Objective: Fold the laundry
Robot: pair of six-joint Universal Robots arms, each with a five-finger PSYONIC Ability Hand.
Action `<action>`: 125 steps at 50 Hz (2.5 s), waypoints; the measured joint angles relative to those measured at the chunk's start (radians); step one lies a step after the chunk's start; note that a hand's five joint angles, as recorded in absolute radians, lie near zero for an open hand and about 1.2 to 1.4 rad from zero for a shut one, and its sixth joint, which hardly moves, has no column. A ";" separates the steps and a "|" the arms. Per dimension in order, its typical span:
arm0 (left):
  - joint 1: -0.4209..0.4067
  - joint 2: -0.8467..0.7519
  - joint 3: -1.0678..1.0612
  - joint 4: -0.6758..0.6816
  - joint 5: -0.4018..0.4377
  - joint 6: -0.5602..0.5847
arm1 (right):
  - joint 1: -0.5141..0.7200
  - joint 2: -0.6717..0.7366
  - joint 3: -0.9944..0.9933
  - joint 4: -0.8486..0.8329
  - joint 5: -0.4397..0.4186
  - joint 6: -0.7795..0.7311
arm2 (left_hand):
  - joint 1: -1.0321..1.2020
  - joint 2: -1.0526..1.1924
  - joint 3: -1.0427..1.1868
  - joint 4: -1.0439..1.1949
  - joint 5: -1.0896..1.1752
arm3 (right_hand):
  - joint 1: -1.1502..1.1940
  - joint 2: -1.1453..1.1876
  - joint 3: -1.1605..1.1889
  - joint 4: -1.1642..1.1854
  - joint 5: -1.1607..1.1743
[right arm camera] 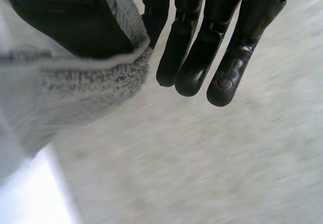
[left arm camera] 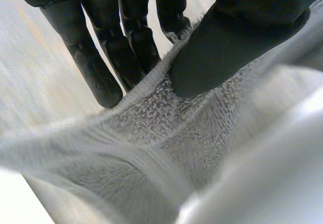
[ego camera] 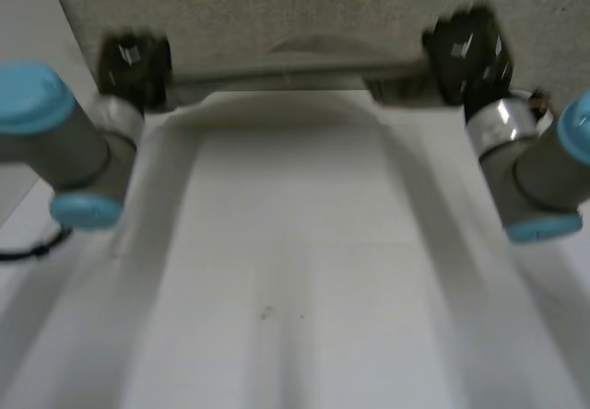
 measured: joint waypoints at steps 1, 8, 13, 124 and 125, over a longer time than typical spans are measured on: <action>0.000 -0.013 -0.028 -0.002 0.000 0.001 | -0.001 0.011 0.027 0.007 -0.007 -0.001 | 0.000 0.000 0.000 0.000 0.000 | 0.000 0.000 0.000 0.000 0.001; 0.002 -0.080 -0.166 -0.022 -0.001 0.038 | -0.004 0.073 0.133 0.153 -0.035 -0.005 | 0.000 0.000 0.000 0.000 0.000 | 0.000 0.000 0.000 0.000 0.002; 0.003 -0.049 -0.289 -0.043 -0.001 0.160 | -0.013 0.050 0.153 0.406 -0.044 -0.001 | -0.001 -0.016 -0.014 -0.012 -0.008 | 0.000 0.000 0.000 0.000 0.004; 0.199 -0.087 -0.261 -0.188 0.305 0.172 | -0.171 -0.032 0.278 0.574 -0.100 0.045 | -0.438 -0.461 -0.460 -0.461 -0.460 | 0.000 0.000 0.000 0.000 0.016; 0.199 -0.085 -0.259 -0.187 0.304 0.157 | -0.171 -0.032 0.278 0.574 -0.100 0.045 | -0.433 -0.456 -0.455 -0.457 -0.456 | 0.000 0.000 0.000 0.000 0.016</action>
